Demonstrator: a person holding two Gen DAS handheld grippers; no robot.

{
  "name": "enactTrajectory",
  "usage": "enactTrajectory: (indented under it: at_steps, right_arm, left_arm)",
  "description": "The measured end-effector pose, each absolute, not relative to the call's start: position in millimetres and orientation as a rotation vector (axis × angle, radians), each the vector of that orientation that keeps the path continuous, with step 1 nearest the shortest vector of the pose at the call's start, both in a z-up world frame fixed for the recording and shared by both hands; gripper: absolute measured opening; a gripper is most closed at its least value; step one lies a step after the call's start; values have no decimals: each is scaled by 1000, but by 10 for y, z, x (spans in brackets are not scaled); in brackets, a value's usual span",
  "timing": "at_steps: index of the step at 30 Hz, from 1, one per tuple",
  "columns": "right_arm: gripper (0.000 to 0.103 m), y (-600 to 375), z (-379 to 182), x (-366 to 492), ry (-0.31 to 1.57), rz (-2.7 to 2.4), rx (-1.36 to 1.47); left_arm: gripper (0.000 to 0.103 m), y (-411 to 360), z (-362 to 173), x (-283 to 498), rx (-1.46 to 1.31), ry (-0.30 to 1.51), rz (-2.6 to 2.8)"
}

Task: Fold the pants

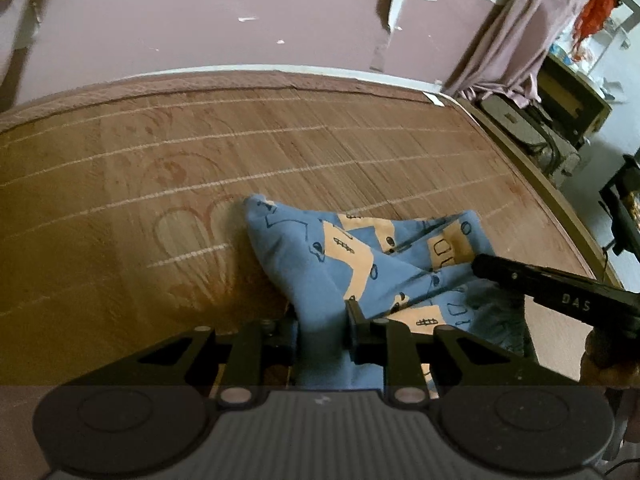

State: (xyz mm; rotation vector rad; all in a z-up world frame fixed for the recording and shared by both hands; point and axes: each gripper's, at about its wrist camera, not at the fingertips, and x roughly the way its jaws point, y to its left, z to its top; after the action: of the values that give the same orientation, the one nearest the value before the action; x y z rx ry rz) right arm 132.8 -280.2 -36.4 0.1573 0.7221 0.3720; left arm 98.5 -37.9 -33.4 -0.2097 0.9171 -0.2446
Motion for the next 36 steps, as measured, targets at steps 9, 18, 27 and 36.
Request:
enactTrajectory:
  at_steps: [9, 18, 27, 36]
  right_arm:
    - [12, -2540, -273, 1764, 692, 447, 150]
    - [12, -2336, -398, 2055, 710, 503, 124]
    - [12, -2159, -133, 2580, 668, 535, 138]
    - [15, -1779, -322, 3352, 713, 504, 20]
  left_arm:
    - [24, -164, -194, 1194, -179, 858, -182]
    - [24, -16, -260, 1342, -166, 866, -154]
    - [24, 167, 21, 1723, -176, 796, -151]
    - [36, 286, -158, 2285, -90, 799, -55]
